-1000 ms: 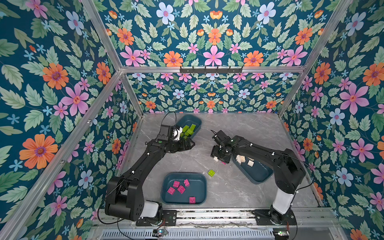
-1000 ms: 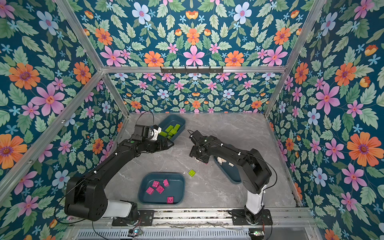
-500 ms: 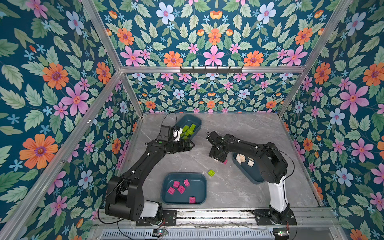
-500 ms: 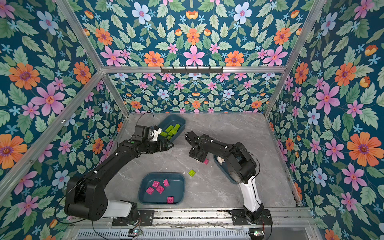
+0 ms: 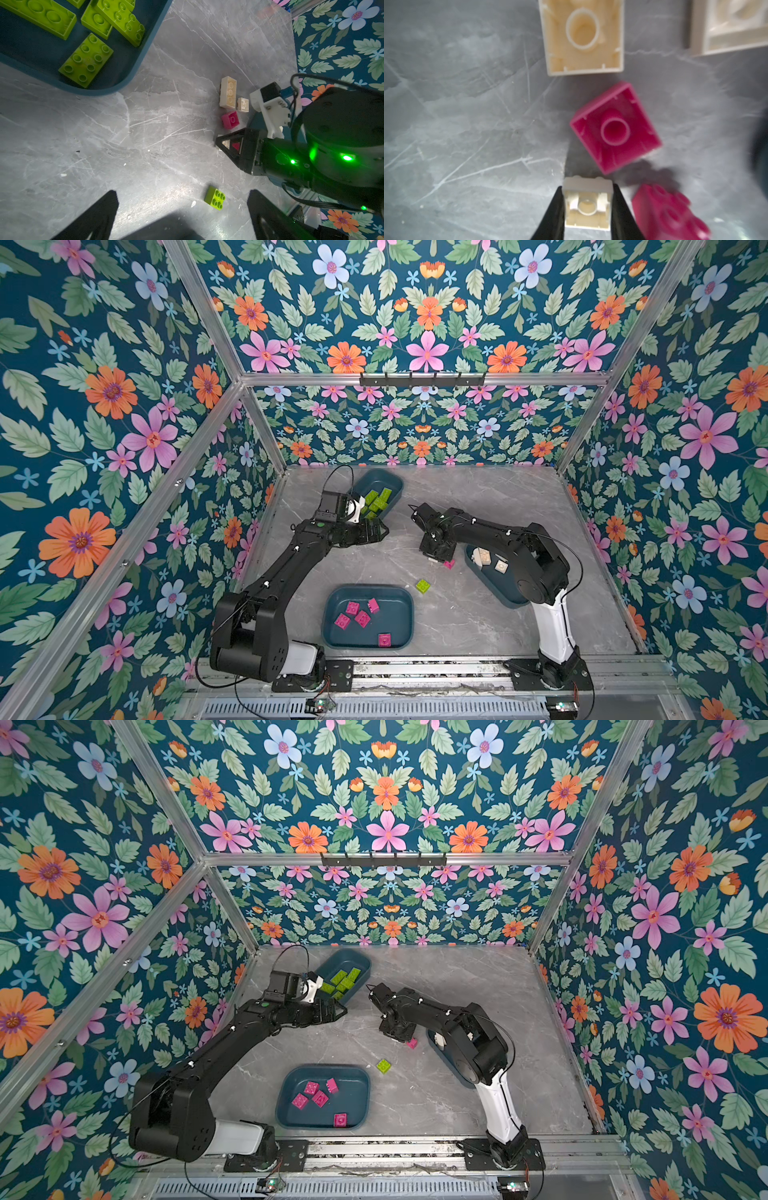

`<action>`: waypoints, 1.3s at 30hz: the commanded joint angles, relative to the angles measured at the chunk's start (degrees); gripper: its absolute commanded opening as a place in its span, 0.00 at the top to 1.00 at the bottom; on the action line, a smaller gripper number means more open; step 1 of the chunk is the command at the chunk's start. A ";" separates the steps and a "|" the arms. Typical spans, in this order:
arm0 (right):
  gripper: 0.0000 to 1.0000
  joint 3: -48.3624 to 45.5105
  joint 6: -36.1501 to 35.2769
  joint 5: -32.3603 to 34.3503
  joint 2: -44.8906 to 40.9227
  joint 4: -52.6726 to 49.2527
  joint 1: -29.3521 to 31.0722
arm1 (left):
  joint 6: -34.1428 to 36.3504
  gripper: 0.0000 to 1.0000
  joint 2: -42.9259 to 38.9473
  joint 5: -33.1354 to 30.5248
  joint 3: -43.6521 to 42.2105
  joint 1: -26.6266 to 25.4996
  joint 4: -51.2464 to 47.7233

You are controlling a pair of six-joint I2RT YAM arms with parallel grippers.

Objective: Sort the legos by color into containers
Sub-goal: 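Close the right gripper on the white brick, then carry the white brick with the right gripper into the white-brick bin and release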

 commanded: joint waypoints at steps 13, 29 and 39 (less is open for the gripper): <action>0.78 -20.92 -10.22 1.85 -33.74 -3.99 -11.76 | -4.02 0.00 0.53 5.62 -0.04 -0.59 5.93; 0.52 -34.81 -11.50 -5.88 -36.42 1.96 -20.01 | -3.92 0.00 2.70 4.57 1.34 -2.09 5.18; 0.34 -25.26 -15.60 -11.51 -39.51 -1.77 -15.61 | -1.77 0.00 2.07 1.36 3.07 -1.91 0.98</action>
